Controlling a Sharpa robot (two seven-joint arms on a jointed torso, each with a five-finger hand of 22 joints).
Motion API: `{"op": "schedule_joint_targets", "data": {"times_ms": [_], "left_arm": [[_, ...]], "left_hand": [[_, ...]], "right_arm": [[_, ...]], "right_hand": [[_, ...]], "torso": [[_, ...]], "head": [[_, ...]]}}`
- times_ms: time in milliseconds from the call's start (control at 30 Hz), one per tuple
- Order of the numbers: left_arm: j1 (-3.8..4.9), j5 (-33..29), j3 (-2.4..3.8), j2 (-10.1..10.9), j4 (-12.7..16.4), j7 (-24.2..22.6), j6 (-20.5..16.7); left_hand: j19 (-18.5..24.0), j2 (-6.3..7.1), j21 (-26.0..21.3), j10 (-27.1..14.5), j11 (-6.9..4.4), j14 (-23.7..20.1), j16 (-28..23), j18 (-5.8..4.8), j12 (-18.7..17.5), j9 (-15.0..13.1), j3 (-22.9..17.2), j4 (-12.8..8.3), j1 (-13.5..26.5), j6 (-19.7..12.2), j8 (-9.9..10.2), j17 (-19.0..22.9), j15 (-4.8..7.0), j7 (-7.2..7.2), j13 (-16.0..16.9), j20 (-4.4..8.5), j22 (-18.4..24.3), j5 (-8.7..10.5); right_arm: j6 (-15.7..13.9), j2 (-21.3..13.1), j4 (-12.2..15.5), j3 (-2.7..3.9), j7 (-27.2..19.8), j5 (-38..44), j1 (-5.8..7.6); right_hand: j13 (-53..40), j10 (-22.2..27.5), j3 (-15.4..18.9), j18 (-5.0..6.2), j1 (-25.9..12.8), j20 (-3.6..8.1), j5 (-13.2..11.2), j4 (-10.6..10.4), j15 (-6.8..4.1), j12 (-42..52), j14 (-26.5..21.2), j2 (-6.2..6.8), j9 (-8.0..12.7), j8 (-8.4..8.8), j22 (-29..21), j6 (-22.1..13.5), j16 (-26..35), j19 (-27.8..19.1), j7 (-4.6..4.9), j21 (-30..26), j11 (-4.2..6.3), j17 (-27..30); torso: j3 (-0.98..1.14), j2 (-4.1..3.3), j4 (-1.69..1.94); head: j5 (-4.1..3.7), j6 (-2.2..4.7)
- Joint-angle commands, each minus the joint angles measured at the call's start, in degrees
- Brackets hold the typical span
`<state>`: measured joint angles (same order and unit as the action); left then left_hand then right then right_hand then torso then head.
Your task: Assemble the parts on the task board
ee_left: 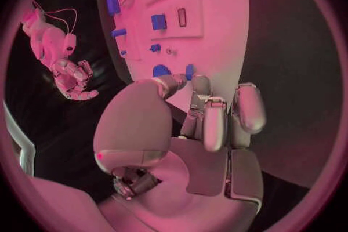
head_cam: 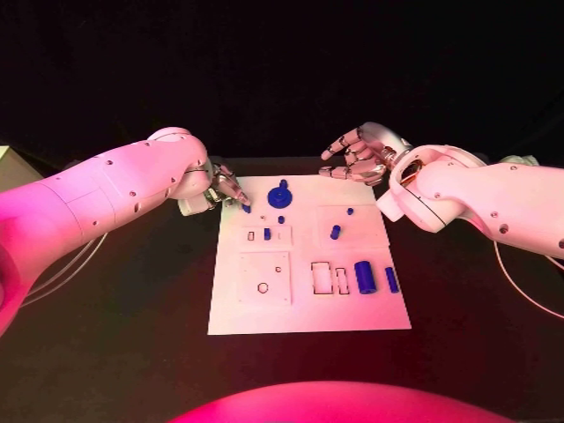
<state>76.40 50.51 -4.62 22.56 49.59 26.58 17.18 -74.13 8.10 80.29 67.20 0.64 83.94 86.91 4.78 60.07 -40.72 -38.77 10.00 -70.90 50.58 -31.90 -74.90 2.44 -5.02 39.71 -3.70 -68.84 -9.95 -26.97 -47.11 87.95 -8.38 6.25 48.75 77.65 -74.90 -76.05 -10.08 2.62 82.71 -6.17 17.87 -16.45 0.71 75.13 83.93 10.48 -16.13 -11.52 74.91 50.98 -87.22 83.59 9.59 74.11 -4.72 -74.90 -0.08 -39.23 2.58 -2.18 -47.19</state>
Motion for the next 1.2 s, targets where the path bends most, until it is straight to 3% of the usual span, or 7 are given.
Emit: {"op": "schedule_joint_targets", "data": {"times_ms": [33,133,333,433,633,867,1200], "left_arm": [[0.05,-1.7,0.15,0.5,1.2,0.0,-1.1],[0.08,-2.6,0.29,1.6,2.8,0.1,-1.9],[0.17,-3.3,0.44,4.9,8.2,0.0,-5.2],[0.20,-3.3,0.50,7.2,12.0,-0.2,-7.2],[0.18,-2.1,0.54,11.0,18.5,-0.7,-10.4],[0.02,1.6,0.33,13.8,23.9,-1.3,-12.8],[-0.63,3.7,-0.17,14.3,26.2,-1.5,-12.6]], "left_hand": [[-0.4,0.20,0.4,0.4,-0.04,4.1,0.4,0.04,0.4,-3.2,-8.6,-8.1,0.8,0.4,-0.4,-9.1,0.26,-0.05,0.3,0.07,-0.2,-0.57],[-0.7,0.69,0.7,1.0,-0.16,4.2,0.6,-0.05,0.9,-3.5,-9.5,-8.9,1.7,0.7,-0.8,-9.4,0.39,0.08,0.8,0.17,-0.6,-2.34],[-2.7,2.57,2.0,3.7,-0.91,4.8,1.3,-0.57,2.6,-4.0,-10.4,-10.7,4.0,2.3,-1.5,-11.0,1.07,0.82,3.3,0.74,-3.1,-9.92],[-2.9,2.78,2.1,4.1,-1.01,4.9,1.3,-0.62,2.7,-4.0,-10.3,-10.9,4.2,2.6,-1.5,-11.1,1.18,0.91,3.5,0.84,-3.4,-10.80],[-3.9,3.81,2.8,5.7,-1.48,5.1,1.6,-0.91,3.6,-4.0,-10.1,-11.8,5.0,3.8,-1.7,-11.7,1.62,1.38,5.2,1.28,-4.7,-15.88],[-4.0,4.04,2.9,6.1,-1.60,5.2,1.7,-0.92,3.9,-4.0,-10.0,-12.0,5.1,4.2,-1.7,-11.9,1.74,1.50,5.7,1.39,-4.8,-17.05],[-4.2,4.14,3.0,6.4,-1.67,5.2,1.8,-0.98,4.1,-4.0,-9.9,-12.1,5.1,4.4,-1.7,-12.1,1.79,1.57,6.1,1.43,-5.1,-17.47]], "right_arm": [[0.4,0.0,0.0,0.01,-0.7,0.2,-0.01],[0.4,0.0,0.0,0.01,-0.7,0.2,-0.01],[0.4,-0.1,0.0,0.01,-0.7,0.2,-0.01],[0.3,-0.3,0.0,0.01,-0.6,0.2,-0.01],[0.3,-0.6,0.0,0.01,-0.6,0.2,-0.01],[0.3,-0.7,-0.1,0.00,-0.6,0.2,-0.02],[0.4,-0.6,-0.2,0.00,-0.6,0.2,-0.04]], "right_hand": [[-0.4,0.2,-0.2,0.96,-0.6,0.08,0.4,0.1,-0.47,-0.2,4.6,-0.19,0.1,-0.24,4.9,-0.5,0.2,-0.3,-0.06,-0.2,0.09,-10.0],[-0.4,0.2,-0.2,0.96,-0.6,0.08,0.4,0.1,-0.47,-0.2,4.6,-0.19,0.1,-0.24,4.9,-0.5,0.2,-0.3,-0.06,-0.2,0.09,-10.0],[-0.4,0.2,-0.3,0.97,-0.7,0.09,0.4,0.0,-0.48,-0.2,4.6,-0.16,0.1,-0.29,4.9,-0.5,0.2,-0.3,-0.06,-0.3,0.09,-9.9],[-0.4,0.2,-0.3,0.97,-0.7,0.09,0.4,0.0,-0.48,-0.2,4.6,-0.16,0.1,-0.29,4.9,-0.5,0.2,-0.3,-0.06,-0.3,0.09,-9.9],[-0.4,0.2,-0.3,0.97,-0.7,0.09,0.4,0.0,-0.48,-0.2,4.5,-0.15,0.1,-0.32,4.8,-0.5,0.2,-0.3,-0.06,-0.3,0.09,-9.9],[-0.4,0.2,-0.3,0.97,-0.7,0.09,0.4,0.0,-0.48,-0.2,4.5,-0.15,0.1,-0.32,4.8,-0.5,0.2,-0.3,-0.06,-0.3,0.09,-9.9],[-0.4,0.2,-0.3,0.97,-0.7,0.09,0.4,0.0,-0.48,-0.2,4.5,-0.15,0.1,-0.32,4.8,-0.5,0.2,-0.3,-0.06,-0.3,0.09,-9.9]], "torso": [[-0.01,0.06,0.10],[0.02,0.14,0.10],[0.07,0.19,0.19],[0.10,0.30,0.33],[0.12,0.27,0.29],[0.10,0.27,0.35],[0.03,0.23,0.28]], "head": [[0.22,0.17],[0.38,0.06],[0.49,0.11],[0.50,-0.08],[0.58,-0.20],[0.70,-0.35],[0.93,-0.49]]}}
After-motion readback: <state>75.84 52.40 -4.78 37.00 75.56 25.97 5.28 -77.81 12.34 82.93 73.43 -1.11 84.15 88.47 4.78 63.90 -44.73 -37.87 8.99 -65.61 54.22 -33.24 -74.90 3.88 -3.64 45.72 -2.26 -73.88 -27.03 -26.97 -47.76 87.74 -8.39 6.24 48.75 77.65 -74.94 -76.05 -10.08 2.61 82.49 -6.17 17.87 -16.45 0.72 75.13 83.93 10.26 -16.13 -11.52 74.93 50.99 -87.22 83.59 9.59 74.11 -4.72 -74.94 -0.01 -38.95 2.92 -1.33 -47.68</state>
